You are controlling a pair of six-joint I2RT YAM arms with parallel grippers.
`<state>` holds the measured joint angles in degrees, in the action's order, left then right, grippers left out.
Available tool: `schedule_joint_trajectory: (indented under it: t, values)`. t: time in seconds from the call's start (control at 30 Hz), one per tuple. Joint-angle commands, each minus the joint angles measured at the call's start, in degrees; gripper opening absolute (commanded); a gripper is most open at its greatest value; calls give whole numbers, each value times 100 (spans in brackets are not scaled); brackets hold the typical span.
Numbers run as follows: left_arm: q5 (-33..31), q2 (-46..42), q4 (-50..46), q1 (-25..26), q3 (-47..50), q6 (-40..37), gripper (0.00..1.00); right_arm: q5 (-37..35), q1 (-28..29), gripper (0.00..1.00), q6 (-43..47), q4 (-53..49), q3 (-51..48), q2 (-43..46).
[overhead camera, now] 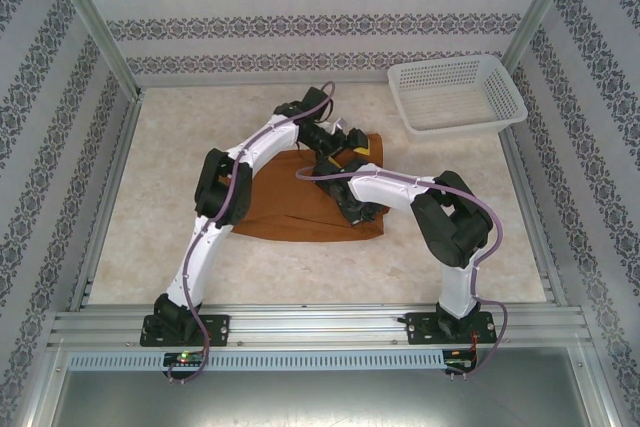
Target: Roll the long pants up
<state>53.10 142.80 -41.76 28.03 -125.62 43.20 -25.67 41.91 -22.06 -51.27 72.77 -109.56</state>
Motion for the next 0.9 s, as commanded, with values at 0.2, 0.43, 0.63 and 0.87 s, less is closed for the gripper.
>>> schedule_joint_trajectory:
  t: [0.2, 0.43, 0.63, 0.87]
  values:
    - [-59, 843, 353, 301, -981, 475, 100, -65, 108, 0, 18, -73, 97, 99]
    - [-49, 876, 711, 328, -1266, 870, 100, -44, 146, 0, -17, -59, 92, 51]
    - [-89, 1074, 1101, 471, -1283, 1312, 97, -43, 188, 0, -8, -34, 129, -55]
    - [-53, 1363, 1636, 722, -1232, 1775, 64, -115, 206, 0, -28, -59, 67, 37]
